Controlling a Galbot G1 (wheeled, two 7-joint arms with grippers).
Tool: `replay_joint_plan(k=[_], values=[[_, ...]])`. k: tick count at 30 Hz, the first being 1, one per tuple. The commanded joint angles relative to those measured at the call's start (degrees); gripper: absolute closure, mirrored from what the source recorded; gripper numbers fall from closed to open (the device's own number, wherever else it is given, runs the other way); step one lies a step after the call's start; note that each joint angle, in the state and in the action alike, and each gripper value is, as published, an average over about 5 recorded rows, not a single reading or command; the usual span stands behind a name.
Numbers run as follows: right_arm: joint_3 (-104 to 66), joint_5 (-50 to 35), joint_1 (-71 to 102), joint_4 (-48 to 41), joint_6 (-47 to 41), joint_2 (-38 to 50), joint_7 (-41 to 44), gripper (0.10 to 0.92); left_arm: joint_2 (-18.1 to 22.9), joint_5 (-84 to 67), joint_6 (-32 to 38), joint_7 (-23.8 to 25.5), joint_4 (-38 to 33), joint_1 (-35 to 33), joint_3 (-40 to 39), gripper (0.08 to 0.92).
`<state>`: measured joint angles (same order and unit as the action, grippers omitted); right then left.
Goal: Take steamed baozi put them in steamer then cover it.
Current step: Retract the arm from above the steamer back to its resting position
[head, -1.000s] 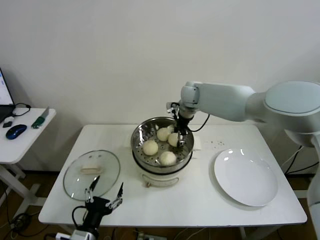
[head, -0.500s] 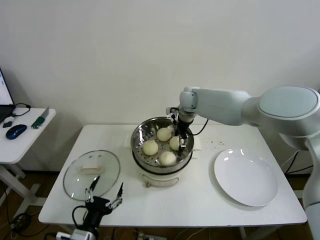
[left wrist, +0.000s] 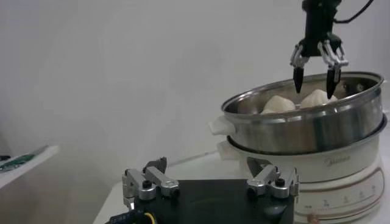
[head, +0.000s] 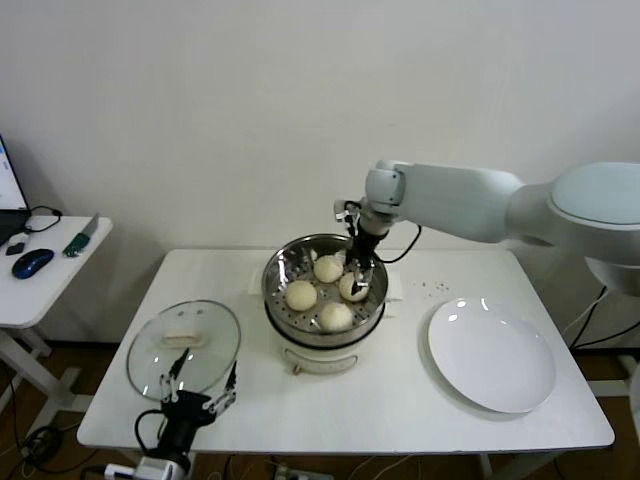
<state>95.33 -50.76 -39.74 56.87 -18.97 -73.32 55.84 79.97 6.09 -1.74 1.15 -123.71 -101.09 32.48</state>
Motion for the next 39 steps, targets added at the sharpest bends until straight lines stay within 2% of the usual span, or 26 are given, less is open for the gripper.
replay_joint_plan(k=[1, 7, 13, 18, 22, 27, 32, 39], values=[[-7.5, -5.5, -2.6, 10.0, 3.9, 13.5, -11.1, 0.203, 0.0, 0.2, -0.5, -1.9, -0.7, 0.0, 0.3, 0.177], [-14.4, -4.0, 2.6, 19.5, 7.9, 26.2, -21.1, 0.203, 0.1, 1.8, -2.0, -2.8, -1.0, 1.1, 0.9, 0.177], [-32.8, -0.6, 20.7, 26.6, 12.5, 38.2, -31.3, 0.203, 0.3, 4.5, -2.1, -2.4, -0.3, 2.3, 1.5, 0.177], [-51.8, 0.1, 39.4, 30.3, 16.0, 44.2, -34.9, 0.203, 0.2, 5.0, -2.9, -3.1, -0.6, 2.4, 1.8, 0.177], [-58.9, 1.6, 48.6, 32.6, 20.3, 47.4, -36.5, 0.203, 0.1, 6.2, -3.0, -3.4, -0.5, 2.3, 2.3, 0.177], [-80.5, 4.0, 69.2, 34.7, 21.1, 46.2, -37.4, 0.203, 0.4, 10.0, -3.1, -3.2, -0.7, 2.5, 3.1, 0.177], [-102.5, 8.2, 88.0, 36.0, 20.4, 40.4, -37.6, 0.203, 0.0, 17.3, -4.3, -2.4, -1.2, 3.0, 3.4, 0.177], [-120.5, 13.8, 104.7, 37.2, 19.3, 30.5, -37.8, 0.203, -1.7, 34.5, -7.8, -2.5, -0.1, 3.1, 3.8, 0.177]])
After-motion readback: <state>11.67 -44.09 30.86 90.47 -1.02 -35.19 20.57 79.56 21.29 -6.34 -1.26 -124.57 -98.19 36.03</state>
